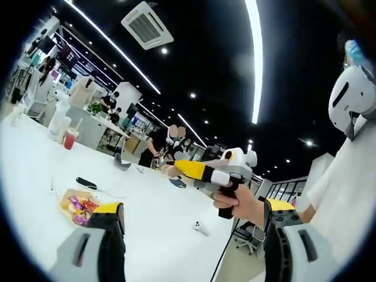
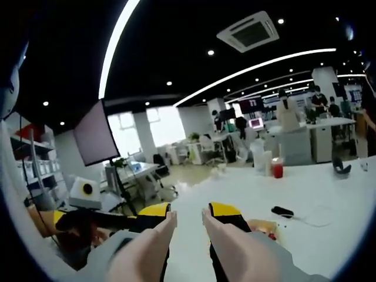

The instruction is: Place the target food into the container with the food tongs after gripping and lifting it, then release it inside without dropping or visibly crushing the food.

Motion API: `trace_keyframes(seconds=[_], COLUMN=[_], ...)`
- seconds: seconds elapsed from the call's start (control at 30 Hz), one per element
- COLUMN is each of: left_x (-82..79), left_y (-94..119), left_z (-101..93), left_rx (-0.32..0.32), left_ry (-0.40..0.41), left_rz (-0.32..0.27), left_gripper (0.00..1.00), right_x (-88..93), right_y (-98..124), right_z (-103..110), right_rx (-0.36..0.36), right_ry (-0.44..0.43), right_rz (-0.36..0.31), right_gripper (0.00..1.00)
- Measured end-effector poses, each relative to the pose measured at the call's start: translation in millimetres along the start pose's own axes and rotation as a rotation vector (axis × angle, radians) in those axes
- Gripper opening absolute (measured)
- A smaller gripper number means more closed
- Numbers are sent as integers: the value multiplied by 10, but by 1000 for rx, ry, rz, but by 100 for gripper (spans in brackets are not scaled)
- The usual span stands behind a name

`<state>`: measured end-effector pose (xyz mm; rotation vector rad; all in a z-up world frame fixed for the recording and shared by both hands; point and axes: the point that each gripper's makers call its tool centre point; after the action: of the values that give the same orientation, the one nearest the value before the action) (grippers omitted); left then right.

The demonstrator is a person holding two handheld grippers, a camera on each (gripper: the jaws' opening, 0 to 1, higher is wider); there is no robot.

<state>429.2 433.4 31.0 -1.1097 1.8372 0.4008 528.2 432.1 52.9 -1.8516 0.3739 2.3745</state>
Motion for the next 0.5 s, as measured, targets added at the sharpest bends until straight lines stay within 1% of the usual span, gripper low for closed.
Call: trace_keyframes(seconds=[0.1,0.2,0.27,0.5], left_x=[2,-26,-41,-21], left_y=[-11,0,11,39], left_z=[-8,-41,-43,-2], left_rx=[4,10,12,9], left_ry=[4,-7,-8,-11], left_rz=[4,6,4,9], left_gripper=[99,99,99,99], right_x=[-26,-50,-56,-24], right_y=[17,41,45,50], right_z=[44,102,124,206], right_rx=[-13,-18,-25,-40], right_ry=[-18,-10,-22,-40], right_rz=[-3,-8,-10,-9], right_gripper=[24,24,25,25])
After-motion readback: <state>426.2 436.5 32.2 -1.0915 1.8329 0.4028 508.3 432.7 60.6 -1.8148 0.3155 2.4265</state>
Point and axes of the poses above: the point that each gripper's makers call its tool centre point, and the gripper's own axes: y roughly backward along the fingers, z roughly to its left, x roughly out of its underside, and after that the axes turned 8 degrees about x, right-handed
